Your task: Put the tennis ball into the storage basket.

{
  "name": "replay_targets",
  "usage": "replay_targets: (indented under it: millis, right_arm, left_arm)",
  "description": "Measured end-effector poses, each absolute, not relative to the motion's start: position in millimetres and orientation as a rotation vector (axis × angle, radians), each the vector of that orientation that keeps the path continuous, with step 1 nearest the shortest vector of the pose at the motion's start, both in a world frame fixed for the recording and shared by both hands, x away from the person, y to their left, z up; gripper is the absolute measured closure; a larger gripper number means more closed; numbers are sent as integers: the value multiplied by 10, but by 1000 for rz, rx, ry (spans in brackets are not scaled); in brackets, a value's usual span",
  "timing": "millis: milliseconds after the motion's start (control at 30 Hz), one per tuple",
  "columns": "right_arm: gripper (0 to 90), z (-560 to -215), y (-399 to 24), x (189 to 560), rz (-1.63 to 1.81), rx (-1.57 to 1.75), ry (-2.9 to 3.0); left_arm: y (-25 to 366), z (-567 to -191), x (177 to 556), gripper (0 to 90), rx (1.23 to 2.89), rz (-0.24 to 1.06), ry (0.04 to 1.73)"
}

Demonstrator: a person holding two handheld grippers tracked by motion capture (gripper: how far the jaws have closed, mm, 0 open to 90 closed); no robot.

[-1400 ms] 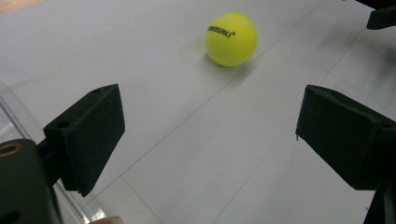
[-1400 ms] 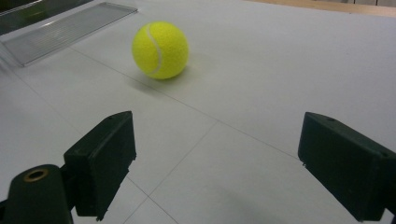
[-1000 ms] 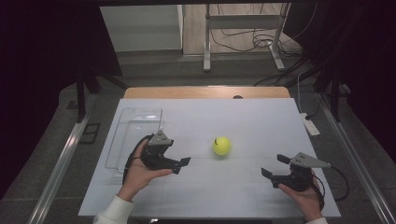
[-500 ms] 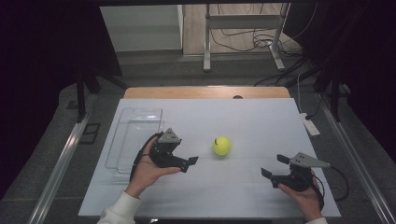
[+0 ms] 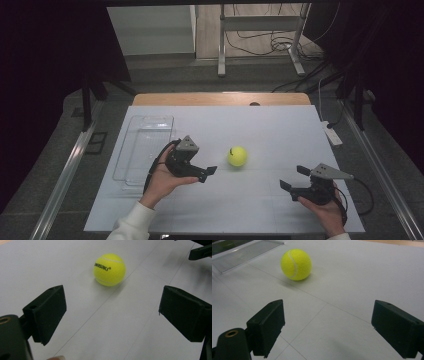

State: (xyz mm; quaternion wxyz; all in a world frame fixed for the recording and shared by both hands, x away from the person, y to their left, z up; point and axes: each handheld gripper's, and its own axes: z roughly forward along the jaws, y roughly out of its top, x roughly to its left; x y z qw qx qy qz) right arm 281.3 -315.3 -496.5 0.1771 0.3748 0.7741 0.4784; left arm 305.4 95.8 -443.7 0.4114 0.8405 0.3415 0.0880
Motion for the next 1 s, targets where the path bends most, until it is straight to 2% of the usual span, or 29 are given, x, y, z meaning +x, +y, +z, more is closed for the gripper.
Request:
replay_targets:
  millis: [1000]
  right_arm:
    - [117,-4974,-3171,2818,1352,1068,2190]
  left_arm:
    - [685,-4494,3192,77,2158,199,824]
